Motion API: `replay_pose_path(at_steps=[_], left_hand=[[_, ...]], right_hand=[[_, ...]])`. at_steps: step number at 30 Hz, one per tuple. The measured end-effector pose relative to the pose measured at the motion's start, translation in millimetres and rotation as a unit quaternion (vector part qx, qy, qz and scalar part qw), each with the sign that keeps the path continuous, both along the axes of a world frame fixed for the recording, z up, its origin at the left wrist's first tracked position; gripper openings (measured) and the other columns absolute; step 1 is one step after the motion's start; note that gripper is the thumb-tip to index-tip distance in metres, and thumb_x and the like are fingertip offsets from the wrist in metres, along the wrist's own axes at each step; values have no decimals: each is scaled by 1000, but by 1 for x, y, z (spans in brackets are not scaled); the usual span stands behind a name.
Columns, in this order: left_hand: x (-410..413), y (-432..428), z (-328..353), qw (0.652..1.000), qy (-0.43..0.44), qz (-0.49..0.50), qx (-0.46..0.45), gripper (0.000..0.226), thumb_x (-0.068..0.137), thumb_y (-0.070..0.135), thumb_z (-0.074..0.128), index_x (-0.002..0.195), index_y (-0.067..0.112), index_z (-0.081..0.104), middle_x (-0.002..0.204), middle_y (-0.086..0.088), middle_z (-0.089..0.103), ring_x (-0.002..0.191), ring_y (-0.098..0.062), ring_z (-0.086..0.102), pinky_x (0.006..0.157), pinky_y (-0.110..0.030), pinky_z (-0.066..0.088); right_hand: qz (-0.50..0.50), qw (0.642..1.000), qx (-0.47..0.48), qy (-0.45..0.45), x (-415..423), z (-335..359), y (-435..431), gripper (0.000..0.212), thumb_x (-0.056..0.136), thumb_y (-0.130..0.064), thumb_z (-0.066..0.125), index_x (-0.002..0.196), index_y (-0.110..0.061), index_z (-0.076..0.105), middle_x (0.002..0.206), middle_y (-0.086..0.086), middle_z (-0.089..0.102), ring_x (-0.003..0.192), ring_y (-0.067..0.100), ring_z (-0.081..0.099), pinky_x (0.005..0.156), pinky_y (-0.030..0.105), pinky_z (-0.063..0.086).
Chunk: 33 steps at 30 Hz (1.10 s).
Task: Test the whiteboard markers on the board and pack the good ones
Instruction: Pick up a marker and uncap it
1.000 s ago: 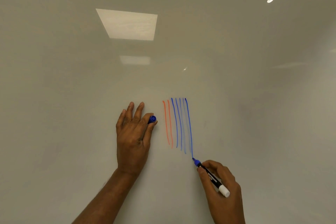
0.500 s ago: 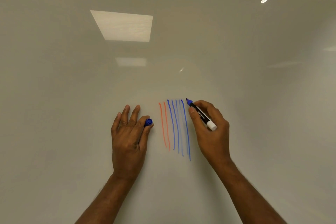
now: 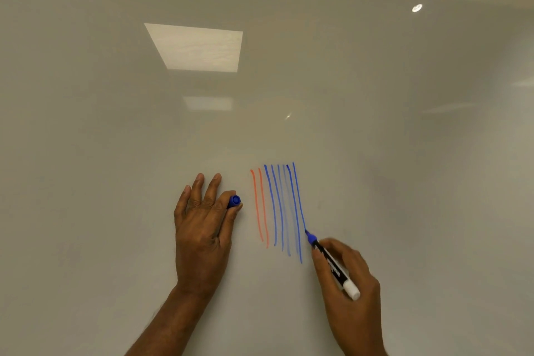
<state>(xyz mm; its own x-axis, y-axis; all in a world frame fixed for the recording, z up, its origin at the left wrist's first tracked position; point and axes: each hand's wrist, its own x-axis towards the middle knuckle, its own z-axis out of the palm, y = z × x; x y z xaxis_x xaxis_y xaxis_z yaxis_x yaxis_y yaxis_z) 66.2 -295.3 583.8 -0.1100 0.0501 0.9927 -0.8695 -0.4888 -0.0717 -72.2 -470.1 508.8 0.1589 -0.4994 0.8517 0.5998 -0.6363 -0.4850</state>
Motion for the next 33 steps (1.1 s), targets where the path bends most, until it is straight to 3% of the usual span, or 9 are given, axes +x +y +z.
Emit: replay_pose_path(at_steps=[5,10,13,17,19,23,27,30,33], left_hand=[[-1,0,0,1000,-7,-1,1,30,98,22,62,123,6,71,143,-11,58,146,-28,42,121,-52,29],[-7,2,2,998,16,-57,-2,30,99,23,61,122,6,70,141,-8,61,147,-24,42,123,-48,26],[-25,10,-1,983,109,-145,-17,35,101,23,63,133,9,65,143,7,59,148,-13,39,124,-37,28],[-70,24,-8,912,273,-298,-75,30,96,25,63,125,21,71,123,16,71,126,-2,59,109,-19,43],[-86,30,-13,872,331,-346,-104,21,100,26,59,117,23,70,110,11,77,112,-5,69,102,-23,51],[-101,45,-22,770,419,-461,-138,24,105,23,48,123,11,59,106,-11,78,104,-28,74,93,-40,57],[-114,60,-28,678,457,-554,-157,29,105,20,47,130,10,57,109,-21,75,105,-36,73,90,-42,61],[-119,69,-33,647,473,-576,-159,29,104,19,47,129,14,61,110,-23,74,105,-36,73,87,-44,62],[-119,81,-39,641,485,-572,-164,29,104,19,47,128,14,62,111,-23,74,104,-36,73,82,-41,63]], right_hand=[[-29,998,29,40,0,-37,-2,33,79,-19,84,96,-43,70,93,-12,72,90,11,69,76,16,51],[63,993,94,16,-21,-25,8,15,80,-29,78,92,-35,71,83,3,75,82,18,72,75,17,53],[140,985,100,8,-42,-8,25,14,76,-23,73,88,-30,73,82,7,74,80,18,72,74,16,54],[244,966,79,43,-55,2,50,16,86,-25,68,100,-25,76,96,6,77,95,17,72,80,22,55],[279,956,70,64,-54,2,63,23,94,-34,65,109,-19,73,103,3,77,102,17,71,77,23,55],[305,945,49,108,-48,2,92,50,83,-56,53,117,-23,69,107,-5,76,105,17,70,76,24,56],[325,937,33,120,-46,2,116,38,91,-50,53,115,-27,72,106,-8,75,103,13,69,76,22,54],[336,933,42,121,-43,-1,128,33,91,-38,51,112,-26,73,106,-11,75,99,10,69,75,20,53],[343,930,48,120,-40,-4,139,35,90,-36,50,114,-23,73,110,-14,74,103,9,68,78,22,54]])
